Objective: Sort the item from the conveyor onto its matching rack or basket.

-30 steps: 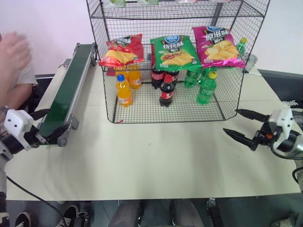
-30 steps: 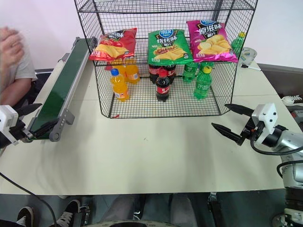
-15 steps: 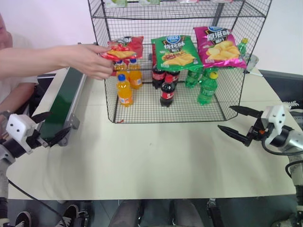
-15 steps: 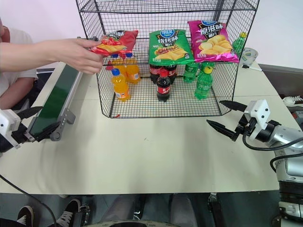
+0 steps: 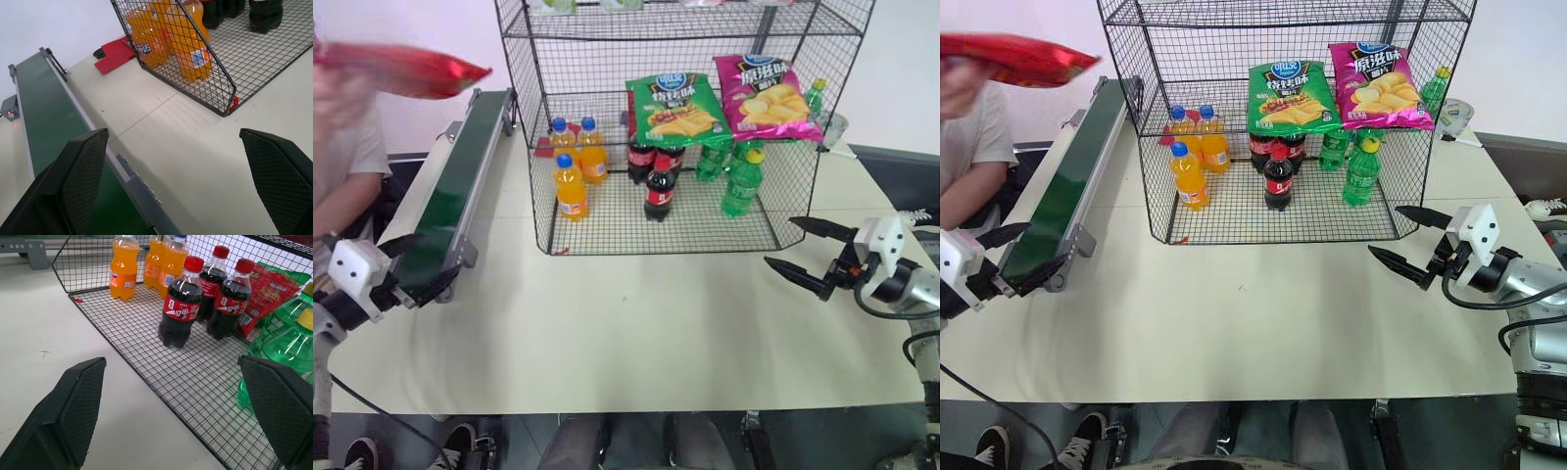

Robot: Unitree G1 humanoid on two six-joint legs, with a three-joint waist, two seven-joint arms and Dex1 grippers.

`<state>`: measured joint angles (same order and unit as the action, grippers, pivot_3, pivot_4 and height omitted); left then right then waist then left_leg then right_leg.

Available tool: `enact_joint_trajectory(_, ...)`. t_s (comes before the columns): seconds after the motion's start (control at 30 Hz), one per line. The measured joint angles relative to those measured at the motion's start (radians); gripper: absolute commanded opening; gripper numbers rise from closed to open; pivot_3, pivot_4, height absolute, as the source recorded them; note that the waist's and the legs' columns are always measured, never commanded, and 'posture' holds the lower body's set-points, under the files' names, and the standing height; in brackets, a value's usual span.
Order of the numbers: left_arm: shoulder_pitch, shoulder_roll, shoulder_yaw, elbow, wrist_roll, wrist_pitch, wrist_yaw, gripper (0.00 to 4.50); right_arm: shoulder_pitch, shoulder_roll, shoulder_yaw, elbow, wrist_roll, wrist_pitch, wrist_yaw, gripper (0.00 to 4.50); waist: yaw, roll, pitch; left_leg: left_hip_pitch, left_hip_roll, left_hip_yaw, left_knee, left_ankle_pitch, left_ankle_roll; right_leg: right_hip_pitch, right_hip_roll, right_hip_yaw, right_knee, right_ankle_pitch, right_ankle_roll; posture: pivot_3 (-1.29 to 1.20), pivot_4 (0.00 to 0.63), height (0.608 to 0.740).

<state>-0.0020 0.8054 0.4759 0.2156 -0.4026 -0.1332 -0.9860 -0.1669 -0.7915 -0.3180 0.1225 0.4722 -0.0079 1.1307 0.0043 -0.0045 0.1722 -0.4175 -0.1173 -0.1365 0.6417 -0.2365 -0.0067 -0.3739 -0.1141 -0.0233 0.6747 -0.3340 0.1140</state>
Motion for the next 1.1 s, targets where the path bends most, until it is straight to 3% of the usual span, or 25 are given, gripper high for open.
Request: enact_joint_trajectory(1.1, 0.149, 0.000, 0.010, -0.041, 0.028, -0.098, 0.005, 4.49, -0.039, 0.030, 0.046, -0.025, 0.016, 0.050, -0.007, 4.50, 0.001, 0.000, 0.000, 0.000, 0.000, 0.000, -0.001, 0.000, 0.000, 0.000, 0.000, 0.000, -0.001, 0.000, 0.000, 0.00, 0.150, 0.740)
